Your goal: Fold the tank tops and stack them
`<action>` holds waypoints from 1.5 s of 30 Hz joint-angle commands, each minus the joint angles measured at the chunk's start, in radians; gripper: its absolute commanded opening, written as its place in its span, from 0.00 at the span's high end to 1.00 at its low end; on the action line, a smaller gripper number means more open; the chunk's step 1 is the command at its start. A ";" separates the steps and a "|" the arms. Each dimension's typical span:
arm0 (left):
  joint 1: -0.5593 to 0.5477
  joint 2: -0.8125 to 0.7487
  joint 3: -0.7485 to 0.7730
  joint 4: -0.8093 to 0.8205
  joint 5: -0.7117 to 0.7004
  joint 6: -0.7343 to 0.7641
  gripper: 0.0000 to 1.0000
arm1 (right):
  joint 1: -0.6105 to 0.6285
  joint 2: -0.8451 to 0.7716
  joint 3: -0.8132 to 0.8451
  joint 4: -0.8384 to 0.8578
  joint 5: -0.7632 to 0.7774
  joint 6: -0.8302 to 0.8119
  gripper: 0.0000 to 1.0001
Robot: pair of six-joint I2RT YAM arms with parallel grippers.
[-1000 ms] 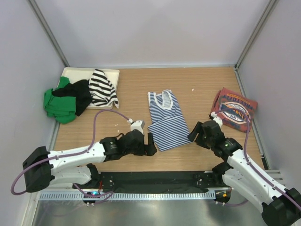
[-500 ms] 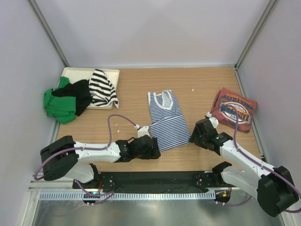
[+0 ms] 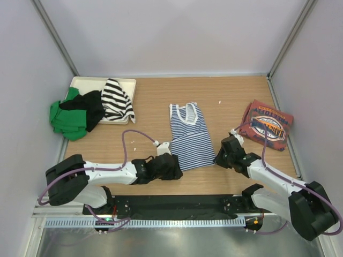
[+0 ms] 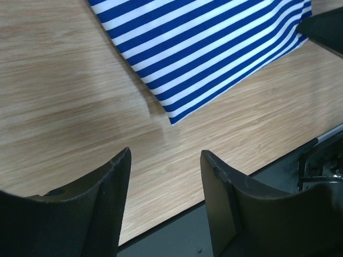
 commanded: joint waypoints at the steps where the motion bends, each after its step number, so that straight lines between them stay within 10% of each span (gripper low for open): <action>1: -0.004 -0.033 0.024 0.013 -0.047 0.011 0.45 | 0.022 -0.069 -0.059 -0.014 -0.068 0.033 0.87; 20: -0.004 0.120 0.084 0.046 -0.053 0.021 0.61 | 0.034 -0.170 -0.065 -0.073 -0.088 0.053 0.96; 26: -0.004 0.128 0.113 0.072 -0.015 0.066 1.00 | 0.033 -0.211 -0.053 -0.119 -0.087 0.056 0.97; 45: 0.078 -0.116 0.219 -0.119 0.185 0.078 1.00 | 0.036 -0.310 0.257 -0.404 -0.013 0.015 0.98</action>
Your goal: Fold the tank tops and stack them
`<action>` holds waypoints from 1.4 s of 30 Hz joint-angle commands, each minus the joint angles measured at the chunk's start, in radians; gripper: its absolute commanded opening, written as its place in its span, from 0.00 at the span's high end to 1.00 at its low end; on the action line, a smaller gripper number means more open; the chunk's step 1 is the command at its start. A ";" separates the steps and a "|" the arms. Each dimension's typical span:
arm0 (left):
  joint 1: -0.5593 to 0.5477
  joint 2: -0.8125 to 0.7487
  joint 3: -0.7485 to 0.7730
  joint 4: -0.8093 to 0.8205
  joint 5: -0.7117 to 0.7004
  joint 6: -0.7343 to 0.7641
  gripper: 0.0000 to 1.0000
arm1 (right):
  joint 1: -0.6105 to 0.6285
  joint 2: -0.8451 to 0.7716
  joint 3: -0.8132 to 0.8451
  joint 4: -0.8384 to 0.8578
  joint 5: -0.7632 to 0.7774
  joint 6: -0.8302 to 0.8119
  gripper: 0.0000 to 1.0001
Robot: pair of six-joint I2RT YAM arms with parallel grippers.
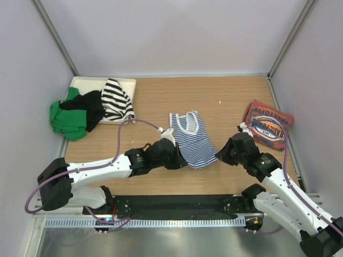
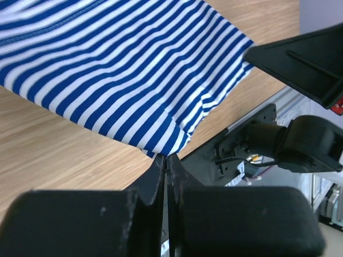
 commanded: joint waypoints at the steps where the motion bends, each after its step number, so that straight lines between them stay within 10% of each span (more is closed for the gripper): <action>1: 0.078 -0.031 0.023 -0.019 0.090 0.019 1.00 | 0.005 0.041 0.097 -0.022 0.061 -0.034 0.98; 42: 0.706 0.449 0.419 0.144 0.675 0.055 1.00 | -0.152 0.831 0.676 0.407 0.044 -0.214 0.98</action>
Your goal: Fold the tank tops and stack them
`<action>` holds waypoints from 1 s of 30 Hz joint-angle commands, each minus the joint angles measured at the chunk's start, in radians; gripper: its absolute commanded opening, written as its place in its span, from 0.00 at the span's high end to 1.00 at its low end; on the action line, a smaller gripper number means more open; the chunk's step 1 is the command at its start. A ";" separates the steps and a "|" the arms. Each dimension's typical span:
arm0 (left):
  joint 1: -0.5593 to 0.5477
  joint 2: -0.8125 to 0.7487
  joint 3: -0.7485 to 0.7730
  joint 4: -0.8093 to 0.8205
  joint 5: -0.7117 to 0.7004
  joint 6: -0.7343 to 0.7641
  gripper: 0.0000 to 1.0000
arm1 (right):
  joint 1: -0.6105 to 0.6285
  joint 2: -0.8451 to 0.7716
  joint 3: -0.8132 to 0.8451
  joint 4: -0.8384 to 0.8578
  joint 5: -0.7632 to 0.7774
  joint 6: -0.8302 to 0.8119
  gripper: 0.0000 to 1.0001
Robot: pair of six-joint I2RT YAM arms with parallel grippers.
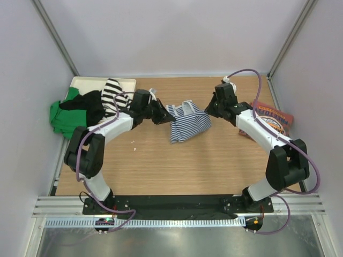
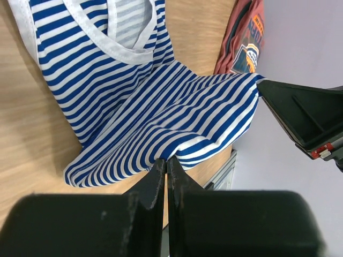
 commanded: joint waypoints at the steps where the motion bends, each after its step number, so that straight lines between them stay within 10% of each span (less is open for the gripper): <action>1: 0.024 0.045 0.080 0.046 0.068 0.006 1.00 | -0.015 0.039 0.066 0.147 -0.022 -0.022 0.98; 13: 0.196 0.414 0.417 0.222 0.116 -0.121 1.00 | -0.085 0.471 0.398 0.467 -0.074 0.016 0.94; 15: 0.216 0.509 0.486 0.271 0.111 -0.157 0.76 | -0.088 0.595 0.461 0.569 -0.120 0.040 0.34; 16: 0.225 0.540 0.517 0.256 0.115 -0.158 0.34 | -0.093 0.640 0.544 0.536 -0.108 0.062 0.18; 17: 0.228 0.571 0.560 0.239 0.128 -0.156 0.27 | -0.096 0.686 0.572 0.522 -0.145 0.073 0.11; 21: 0.227 0.475 0.487 0.233 0.084 -0.074 0.03 | -0.099 0.601 0.479 0.592 -0.184 0.037 0.10; 30: 0.201 0.238 0.269 0.156 0.033 0.039 0.06 | -0.099 0.481 0.325 0.412 -0.103 -0.122 0.17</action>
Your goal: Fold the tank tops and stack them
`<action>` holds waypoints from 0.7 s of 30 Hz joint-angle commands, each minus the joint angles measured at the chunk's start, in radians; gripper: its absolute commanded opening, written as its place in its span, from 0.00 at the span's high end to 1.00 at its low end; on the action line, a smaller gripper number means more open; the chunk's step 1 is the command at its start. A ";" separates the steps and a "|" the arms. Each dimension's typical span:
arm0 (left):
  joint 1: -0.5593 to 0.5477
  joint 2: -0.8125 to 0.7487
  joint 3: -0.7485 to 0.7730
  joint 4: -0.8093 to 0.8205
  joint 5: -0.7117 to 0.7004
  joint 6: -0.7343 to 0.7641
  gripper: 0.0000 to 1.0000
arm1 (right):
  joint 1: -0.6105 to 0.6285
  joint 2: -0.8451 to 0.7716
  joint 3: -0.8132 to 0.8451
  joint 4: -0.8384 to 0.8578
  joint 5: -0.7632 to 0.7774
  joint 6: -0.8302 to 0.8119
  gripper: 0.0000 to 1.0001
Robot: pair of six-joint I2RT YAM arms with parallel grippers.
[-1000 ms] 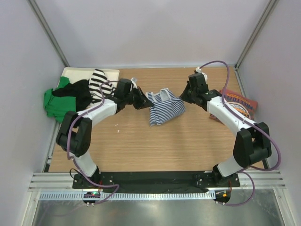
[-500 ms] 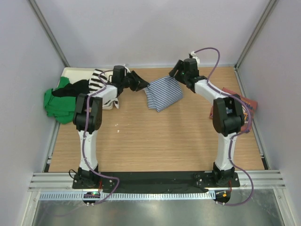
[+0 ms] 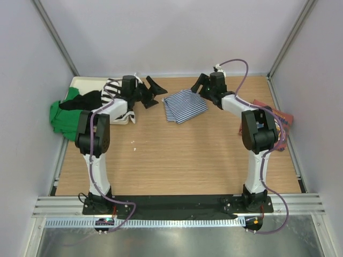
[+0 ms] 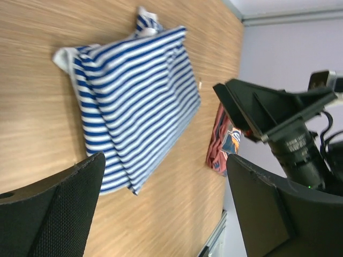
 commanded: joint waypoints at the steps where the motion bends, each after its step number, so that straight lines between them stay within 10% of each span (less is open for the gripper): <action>1: -0.027 -0.150 -0.069 0.010 -0.016 0.065 0.06 | 0.003 -0.072 0.013 -0.063 0.076 -0.097 0.14; 21: -0.156 -0.587 -0.441 -0.092 -0.156 0.228 0.01 | -0.032 0.078 0.044 -0.154 -0.197 -0.093 0.23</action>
